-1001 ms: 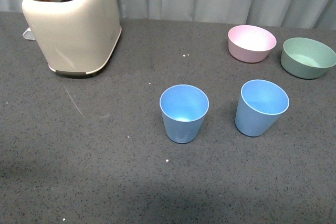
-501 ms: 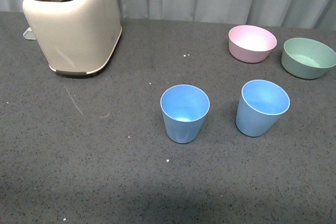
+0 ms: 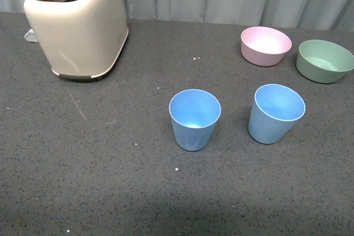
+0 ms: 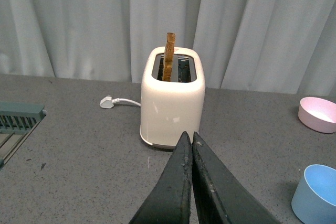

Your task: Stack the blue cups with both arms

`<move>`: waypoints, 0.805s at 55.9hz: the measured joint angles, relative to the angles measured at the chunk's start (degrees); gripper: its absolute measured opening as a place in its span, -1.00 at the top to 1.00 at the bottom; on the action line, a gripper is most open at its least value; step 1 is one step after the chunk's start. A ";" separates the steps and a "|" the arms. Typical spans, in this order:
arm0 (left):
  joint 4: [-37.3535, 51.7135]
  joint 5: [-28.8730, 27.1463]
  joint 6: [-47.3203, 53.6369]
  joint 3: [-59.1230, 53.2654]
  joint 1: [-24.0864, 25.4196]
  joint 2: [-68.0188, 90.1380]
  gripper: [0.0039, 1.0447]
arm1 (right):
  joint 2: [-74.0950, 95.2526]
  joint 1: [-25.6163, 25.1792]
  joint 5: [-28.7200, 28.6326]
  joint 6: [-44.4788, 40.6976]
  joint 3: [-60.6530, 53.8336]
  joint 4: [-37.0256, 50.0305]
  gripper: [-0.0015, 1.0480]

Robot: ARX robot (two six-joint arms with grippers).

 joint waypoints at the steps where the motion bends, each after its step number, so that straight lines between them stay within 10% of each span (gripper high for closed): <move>1: -0.46 0.02 0.00 0.00 0.00 -0.48 0.93 | 0.00 0.00 -0.02 0.00 0.00 0.00 -0.81; 29: -14.36 0.04 0.02 0.00 0.00 -13.92 0.93 | 0.00 0.00 0.00 0.00 0.00 0.00 -0.81; 45: -14.34 0.04 0.00 0.00 0.00 -13.99 -0.34 | 9.31 -2.60 -6.12 -11.85 1.60 1.51 -0.81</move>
